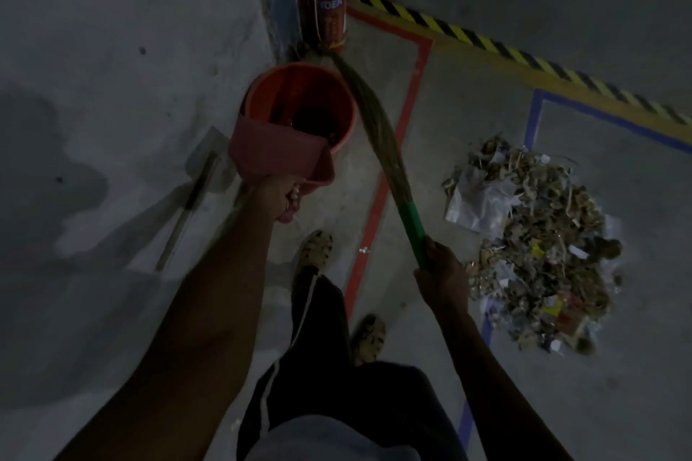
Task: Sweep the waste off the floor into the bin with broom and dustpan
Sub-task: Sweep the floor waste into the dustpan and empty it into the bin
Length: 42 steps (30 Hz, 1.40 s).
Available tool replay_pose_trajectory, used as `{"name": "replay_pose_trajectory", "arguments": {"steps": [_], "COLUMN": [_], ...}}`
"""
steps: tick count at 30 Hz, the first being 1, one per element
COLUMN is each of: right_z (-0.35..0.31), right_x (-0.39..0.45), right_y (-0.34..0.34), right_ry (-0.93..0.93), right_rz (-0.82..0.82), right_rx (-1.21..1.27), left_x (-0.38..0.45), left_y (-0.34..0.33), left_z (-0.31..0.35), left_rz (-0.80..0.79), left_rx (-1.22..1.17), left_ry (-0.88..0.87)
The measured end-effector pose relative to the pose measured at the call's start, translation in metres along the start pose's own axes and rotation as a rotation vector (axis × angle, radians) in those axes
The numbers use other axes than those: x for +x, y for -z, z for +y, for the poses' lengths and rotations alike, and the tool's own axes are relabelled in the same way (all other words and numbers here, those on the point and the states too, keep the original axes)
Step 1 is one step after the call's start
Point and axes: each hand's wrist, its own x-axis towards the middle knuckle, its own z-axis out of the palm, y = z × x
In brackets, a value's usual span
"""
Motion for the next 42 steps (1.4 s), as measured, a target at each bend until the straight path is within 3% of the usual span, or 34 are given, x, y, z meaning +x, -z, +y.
{"name": "replay_pose_trajectory", "arguments": {"steps": [9, 15, 20, 33, 42], "right_z": [0.097, 0.106, 0.095, 0.045, 0.022], "right_x": [-0.046, -0.036, -0.008, 0.099, 0.132], "right_y": [-0.030, -0.091, -0.181, -0.398, -0.468], "right_ry": [-0.020, -0.062, 0.020, 0.090, -0.082], "right_rz": [-0.239, -0.469, -0.510, -0.682, -0.773], "right_rx": [0.121, 0.207, 0.225, 0.249, 0.264], "left_x": [-0.019, -0.003, 0.039, 0.193, 0.223], "left_y": [0.013, 0.045, 0.084, 0.168, 0.197], "left_z": [-0.205, -0.296, -0.334, -0.405, -0.416], "left_rz": [0.078, 0.209, 0.337, 0.356, 0.354], "left_rx": [-0.062, -0.191, -0.185, -0.240, -0.205], "left_ry": [0.083, 0.054, -0.002, -0.016, 0.014]}}
